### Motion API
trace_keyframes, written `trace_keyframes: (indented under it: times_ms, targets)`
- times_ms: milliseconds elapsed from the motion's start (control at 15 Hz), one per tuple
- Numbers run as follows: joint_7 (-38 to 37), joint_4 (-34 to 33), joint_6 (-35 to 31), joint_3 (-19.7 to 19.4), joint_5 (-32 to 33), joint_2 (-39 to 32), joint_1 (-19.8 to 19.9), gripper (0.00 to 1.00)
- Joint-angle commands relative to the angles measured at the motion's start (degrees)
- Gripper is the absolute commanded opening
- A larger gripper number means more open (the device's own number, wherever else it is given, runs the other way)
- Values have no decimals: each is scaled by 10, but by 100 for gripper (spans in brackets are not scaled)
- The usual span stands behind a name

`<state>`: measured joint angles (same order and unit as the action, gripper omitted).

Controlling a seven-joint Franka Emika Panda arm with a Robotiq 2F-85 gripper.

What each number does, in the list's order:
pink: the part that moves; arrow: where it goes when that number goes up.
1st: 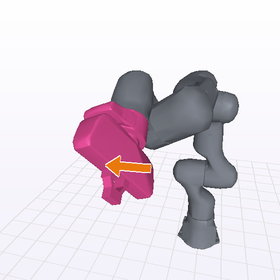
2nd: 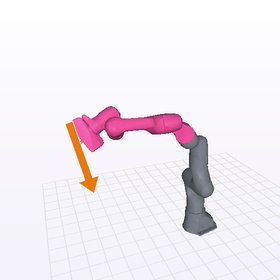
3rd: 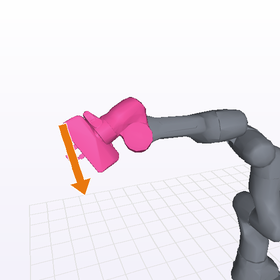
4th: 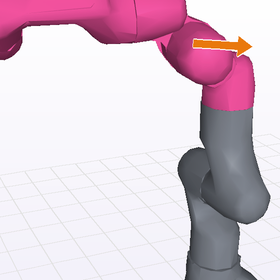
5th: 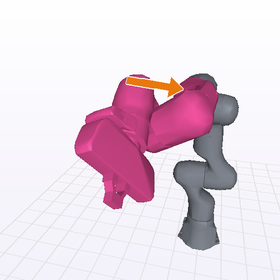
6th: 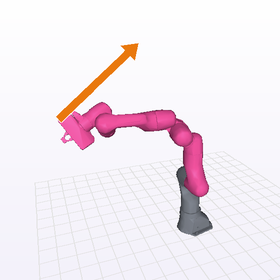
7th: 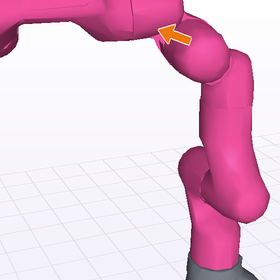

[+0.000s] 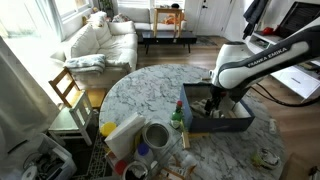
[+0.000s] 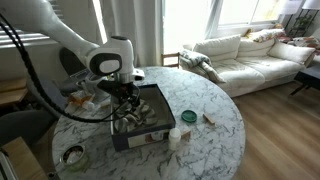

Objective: Pick up the striped towel from the blue box and put it on the table, unfold the striped towel, pick up the wooden blocks from the striped towel and put them on the table one by one

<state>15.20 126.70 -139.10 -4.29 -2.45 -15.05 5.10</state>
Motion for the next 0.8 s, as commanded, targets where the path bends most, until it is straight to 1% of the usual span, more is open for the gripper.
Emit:
trace_keyframes:
  times_ms: [0,400,533,667,733]
  targets:
    - [32,-38,-19,22,-38,-44,22,100]
    - [18,-51,-89,38,-43,-87,28,100]
    - [12,-51,-101,39,-34,-101,27,100]
    - [11,-54,-100,43,-31,-111,28,100]
    - [8,-55,-100,43,-29,-116,27,80]
